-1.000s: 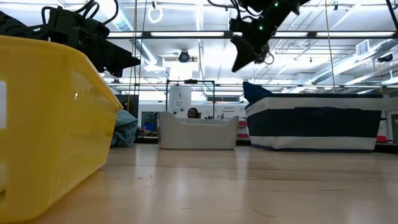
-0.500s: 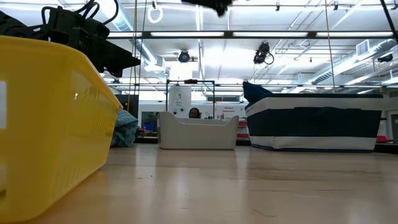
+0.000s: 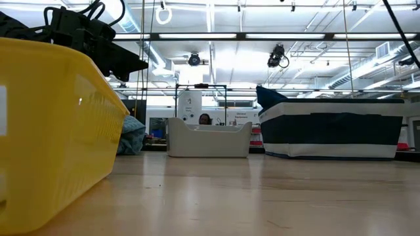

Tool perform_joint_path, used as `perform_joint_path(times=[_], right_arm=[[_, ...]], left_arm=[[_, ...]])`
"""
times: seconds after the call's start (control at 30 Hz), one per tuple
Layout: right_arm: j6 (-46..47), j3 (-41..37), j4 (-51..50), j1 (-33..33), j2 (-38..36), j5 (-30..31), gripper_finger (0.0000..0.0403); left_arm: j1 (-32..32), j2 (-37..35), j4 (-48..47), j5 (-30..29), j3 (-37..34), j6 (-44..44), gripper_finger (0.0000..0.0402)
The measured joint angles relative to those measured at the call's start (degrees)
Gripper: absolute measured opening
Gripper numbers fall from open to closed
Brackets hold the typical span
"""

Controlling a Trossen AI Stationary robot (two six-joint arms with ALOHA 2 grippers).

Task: Pick & place medical supplies in basket/bin
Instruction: Put the light blue patient gown into the blue laundry organizer

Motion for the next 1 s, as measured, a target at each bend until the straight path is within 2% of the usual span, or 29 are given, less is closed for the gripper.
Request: perform_joint_path(times=[0.13,0.2,0.37,0.47,0.6,0.87,1.0], right_arm=[[-1.22,-0.55,-1.88,0.25,0.49,-0.31,0.0],[-1.35,-4.49,1.9,0.23,-0.71,-0.35,0.0],[4.08,-23.71,31.29,-0.82,-4.18,0.78,0.0],[5.74,-34.43,42.74,-0.76,-6.3,7.31,0.0],[8.11,-44.36,44.74,0.03,-10.45,14.65,0.0],[15.42,-59.32,44.66,0.05,-19.78,18.07,0.0],[18.81,-65.37,44.61,0.01,-23.32,19.68,0.0]], left_arm=[[0.0,0.01,-0.15,0.19,0.01,-0.06,0.0246],[0.0,0.11,-0.56,0.62,0.0,-0.06,0.0246],[0.0,1.18,-0.77,0.63,0.0,-0.08,0.0246],[0.0,2.05,0.26,0.64,0.0,-0.07,0.0246],[0.0,2.83,1.48,0.61,0.02,-0.06,0.0246],[0.0,4.06,1.34,0.26,0.02,0.01,0.0246],[0.0,4.07,1.52,-1.63,0.02,-3.83,0.0246]])
